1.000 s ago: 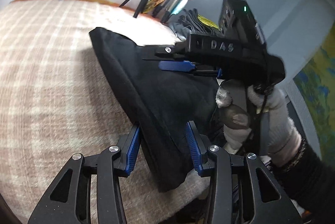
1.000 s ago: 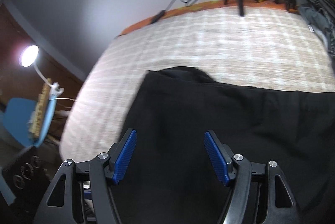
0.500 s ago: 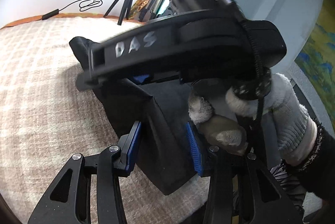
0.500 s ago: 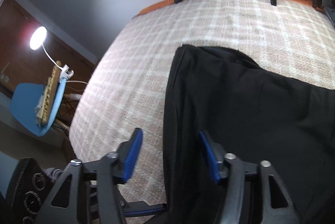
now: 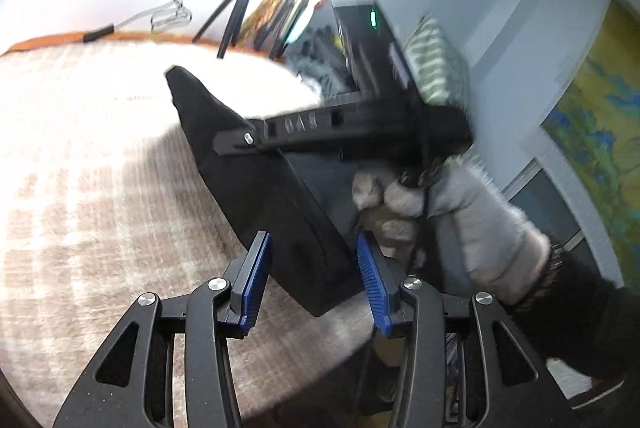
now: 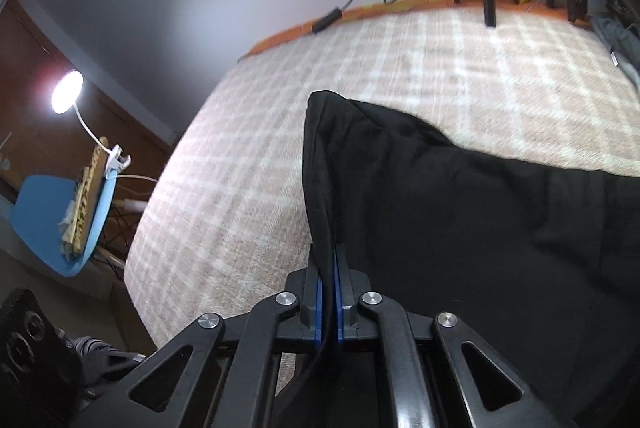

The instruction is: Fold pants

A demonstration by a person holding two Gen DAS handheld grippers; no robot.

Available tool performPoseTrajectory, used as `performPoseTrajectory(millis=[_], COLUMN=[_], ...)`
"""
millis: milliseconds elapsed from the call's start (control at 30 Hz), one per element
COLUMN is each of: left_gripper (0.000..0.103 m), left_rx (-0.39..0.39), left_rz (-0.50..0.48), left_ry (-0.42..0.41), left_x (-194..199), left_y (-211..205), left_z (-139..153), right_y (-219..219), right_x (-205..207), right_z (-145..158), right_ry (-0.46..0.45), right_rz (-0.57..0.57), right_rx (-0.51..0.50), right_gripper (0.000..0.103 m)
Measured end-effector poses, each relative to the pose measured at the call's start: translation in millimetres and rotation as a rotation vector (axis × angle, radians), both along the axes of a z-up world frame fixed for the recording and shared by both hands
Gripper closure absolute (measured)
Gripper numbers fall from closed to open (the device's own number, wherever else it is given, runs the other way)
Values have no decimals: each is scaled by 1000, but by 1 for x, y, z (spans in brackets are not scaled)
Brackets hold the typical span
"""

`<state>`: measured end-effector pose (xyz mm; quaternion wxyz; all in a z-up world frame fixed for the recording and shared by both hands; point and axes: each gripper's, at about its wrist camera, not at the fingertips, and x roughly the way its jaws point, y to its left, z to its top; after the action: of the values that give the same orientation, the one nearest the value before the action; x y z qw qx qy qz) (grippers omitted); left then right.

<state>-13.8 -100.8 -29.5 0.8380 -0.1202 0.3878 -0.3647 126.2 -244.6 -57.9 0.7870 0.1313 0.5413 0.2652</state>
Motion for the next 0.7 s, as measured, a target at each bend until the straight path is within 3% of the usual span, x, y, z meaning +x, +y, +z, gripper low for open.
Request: performPoseTrajectory(millis=[133,267,467,700], left_gripper=[60,60,60,60], left_rx=[-27,54,159,196], left_rz=[86,158,53,-42], left_ry=[-61,-30,4,-64], left_x=[12,42,60,61], left_y=[20,18,-36,-90], left_z=[14,1,-31,-28], right_y=[-16,-37,-71,-114], right_x=[-2,-5,-12,-18], right_z=[15,24,32,43], right_ry=[-36,-61,-92,-143], right_rz=[-36,-77,-128,-160], right_rx=[22,31,8,-78], right_gripper=[101,101,101,101])
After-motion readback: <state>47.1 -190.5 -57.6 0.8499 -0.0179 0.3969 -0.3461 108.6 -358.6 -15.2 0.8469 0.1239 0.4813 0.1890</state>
